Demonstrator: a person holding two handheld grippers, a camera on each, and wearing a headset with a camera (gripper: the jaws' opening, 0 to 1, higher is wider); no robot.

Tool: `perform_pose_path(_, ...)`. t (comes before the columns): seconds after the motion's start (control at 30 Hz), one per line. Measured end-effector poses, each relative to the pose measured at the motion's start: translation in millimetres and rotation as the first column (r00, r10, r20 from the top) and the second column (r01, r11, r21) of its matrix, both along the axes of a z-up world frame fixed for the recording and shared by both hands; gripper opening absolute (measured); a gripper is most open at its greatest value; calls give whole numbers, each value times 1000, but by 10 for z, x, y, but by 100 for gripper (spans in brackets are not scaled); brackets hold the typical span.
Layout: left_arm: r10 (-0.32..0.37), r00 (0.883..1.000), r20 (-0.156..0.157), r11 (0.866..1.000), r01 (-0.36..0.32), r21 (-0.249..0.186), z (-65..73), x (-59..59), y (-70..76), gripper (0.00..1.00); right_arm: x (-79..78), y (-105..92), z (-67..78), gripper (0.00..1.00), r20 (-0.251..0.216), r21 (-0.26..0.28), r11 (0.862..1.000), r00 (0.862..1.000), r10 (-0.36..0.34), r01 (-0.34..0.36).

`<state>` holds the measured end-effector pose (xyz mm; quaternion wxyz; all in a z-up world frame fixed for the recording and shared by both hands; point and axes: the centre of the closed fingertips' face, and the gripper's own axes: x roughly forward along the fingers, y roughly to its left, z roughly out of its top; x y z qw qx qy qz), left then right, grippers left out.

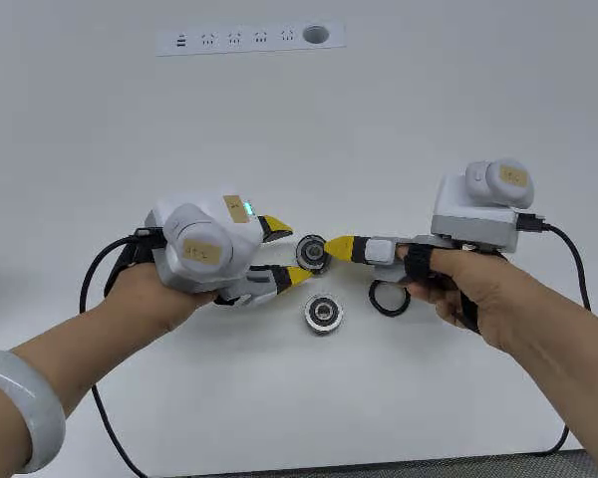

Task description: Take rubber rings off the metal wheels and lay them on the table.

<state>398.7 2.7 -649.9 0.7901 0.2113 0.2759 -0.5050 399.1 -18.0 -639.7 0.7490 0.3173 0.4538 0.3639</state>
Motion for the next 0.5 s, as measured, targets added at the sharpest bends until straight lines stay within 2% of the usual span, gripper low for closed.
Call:
perform_pose_path(0.2, 11, 1000, -3, 1000, -11, -7, 2, -3, 20, 41, -6, 36, 65, 2, 7, 16, 1000, 1000, 3, -3)
perform_pose_path(0.5, 26, 1000, -1, 1000, -26, -10, 9, -16, 82, 45, -29, 44, 182, 2, 22, 39, 999, 1000, 0, -1)
